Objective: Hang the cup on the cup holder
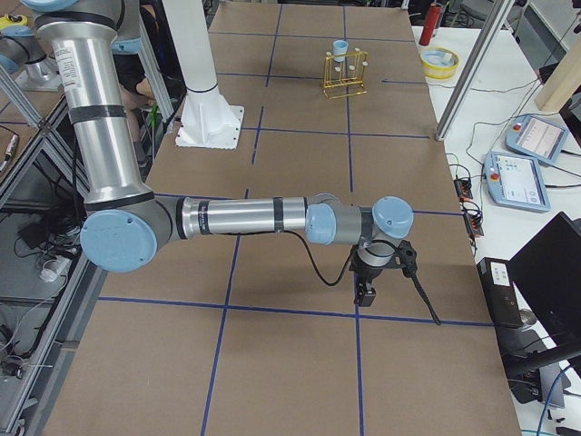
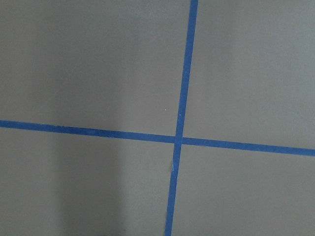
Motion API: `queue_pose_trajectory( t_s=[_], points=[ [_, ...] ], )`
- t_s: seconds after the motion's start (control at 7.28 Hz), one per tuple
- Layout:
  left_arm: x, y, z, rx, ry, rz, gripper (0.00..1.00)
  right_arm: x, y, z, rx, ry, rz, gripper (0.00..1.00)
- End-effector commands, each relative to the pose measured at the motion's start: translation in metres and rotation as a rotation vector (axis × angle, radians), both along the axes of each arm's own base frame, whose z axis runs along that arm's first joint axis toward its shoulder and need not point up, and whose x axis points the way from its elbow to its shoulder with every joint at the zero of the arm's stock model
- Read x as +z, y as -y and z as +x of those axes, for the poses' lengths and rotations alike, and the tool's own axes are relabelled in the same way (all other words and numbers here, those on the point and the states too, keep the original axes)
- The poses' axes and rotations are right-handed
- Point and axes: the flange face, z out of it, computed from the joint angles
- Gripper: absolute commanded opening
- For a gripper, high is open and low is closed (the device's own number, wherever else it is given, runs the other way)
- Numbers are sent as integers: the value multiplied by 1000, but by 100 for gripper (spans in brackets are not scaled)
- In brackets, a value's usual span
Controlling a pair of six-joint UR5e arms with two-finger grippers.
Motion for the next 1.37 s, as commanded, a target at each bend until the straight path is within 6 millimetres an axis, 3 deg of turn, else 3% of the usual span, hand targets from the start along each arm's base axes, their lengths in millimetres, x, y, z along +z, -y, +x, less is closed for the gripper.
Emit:
queue_pose_trajectory(
  t_s=[0.0,0.41,0.96,1.1,1.24],
  points=[
    [-6,11,0,0,2,13,100,0,0,0,0,0,0,100],
    [-22,24,0,-62,-4,-18,100,0,0,0,1,0,-1,100],
    [-57,45,8,-244,4,71,100,0,0,0,1,0,-1,100],
    [-76,48,16,-289,37,96,100,0,0,-1,-2,0,0,100],
    [-108,47,43,-311,35,112,100,0,0,0,1,0,-1,100]
  ],
)
